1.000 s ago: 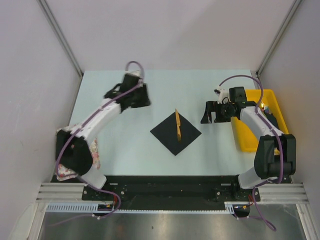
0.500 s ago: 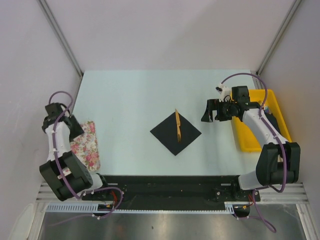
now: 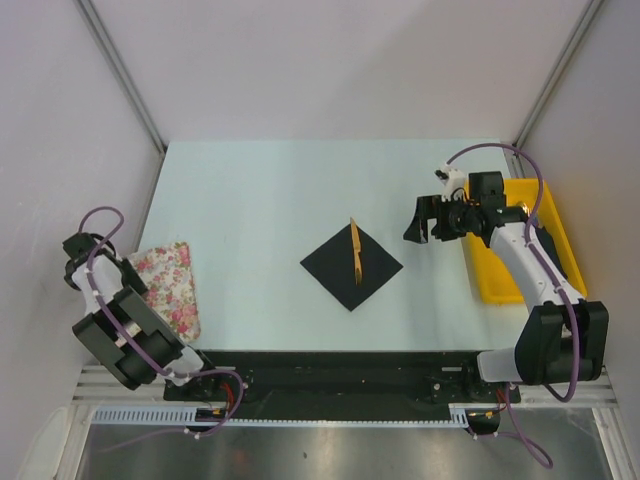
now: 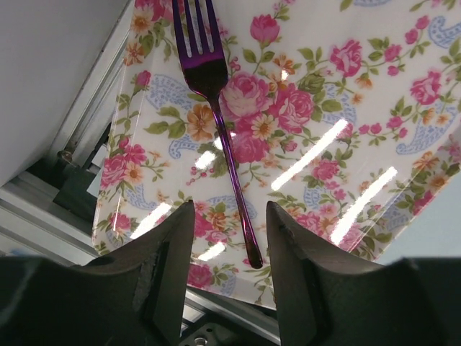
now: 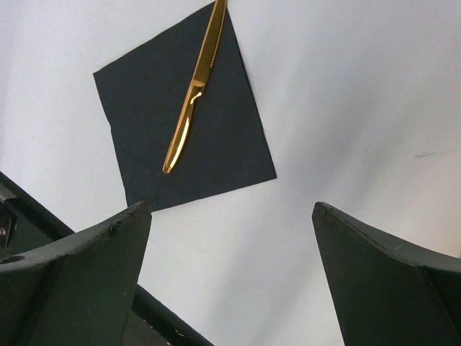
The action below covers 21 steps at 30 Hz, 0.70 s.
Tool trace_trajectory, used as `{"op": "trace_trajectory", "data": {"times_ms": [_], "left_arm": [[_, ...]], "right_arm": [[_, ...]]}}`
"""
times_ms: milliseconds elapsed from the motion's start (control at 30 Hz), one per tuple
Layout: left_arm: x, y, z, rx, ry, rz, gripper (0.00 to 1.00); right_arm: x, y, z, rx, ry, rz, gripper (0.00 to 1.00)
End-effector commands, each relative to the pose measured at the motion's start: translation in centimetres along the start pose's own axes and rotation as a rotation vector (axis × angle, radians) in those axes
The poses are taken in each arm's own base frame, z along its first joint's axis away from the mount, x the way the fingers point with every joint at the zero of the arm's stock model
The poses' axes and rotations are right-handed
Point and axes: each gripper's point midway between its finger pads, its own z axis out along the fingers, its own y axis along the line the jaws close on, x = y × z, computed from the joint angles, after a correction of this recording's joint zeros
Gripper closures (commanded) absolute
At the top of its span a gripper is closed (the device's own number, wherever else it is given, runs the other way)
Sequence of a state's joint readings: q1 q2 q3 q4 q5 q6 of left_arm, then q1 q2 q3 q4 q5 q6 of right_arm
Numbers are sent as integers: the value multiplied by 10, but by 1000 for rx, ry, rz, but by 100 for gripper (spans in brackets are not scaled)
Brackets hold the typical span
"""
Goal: Place the utensils on the paper napkin and roll it up
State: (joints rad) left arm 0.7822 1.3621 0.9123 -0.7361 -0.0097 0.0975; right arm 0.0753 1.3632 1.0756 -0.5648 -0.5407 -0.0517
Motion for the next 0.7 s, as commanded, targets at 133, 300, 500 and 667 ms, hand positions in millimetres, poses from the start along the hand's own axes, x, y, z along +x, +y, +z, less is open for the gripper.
{"op": "trace_trajectory", "data": {"times_ms": [133, 300, 500, 667], "left_arm": [[-6, 5, 22, 18, 33, -17, 59], [-4, 6, 34, 13, 65, -27, 61], [-1, 11, 48, -15, 87, -24, 66], [-3, 9, 55, -5, 67, -23, 72]], "right_arm": [[-12, 11, -14, -22, -56, -22, 0], [-17, 13, -16, -29, -60, -19, 0], [-18, 11, -15, -31, -61, -10, 0], [-19, 11, -14, -38, -57, -7, 0]]}}
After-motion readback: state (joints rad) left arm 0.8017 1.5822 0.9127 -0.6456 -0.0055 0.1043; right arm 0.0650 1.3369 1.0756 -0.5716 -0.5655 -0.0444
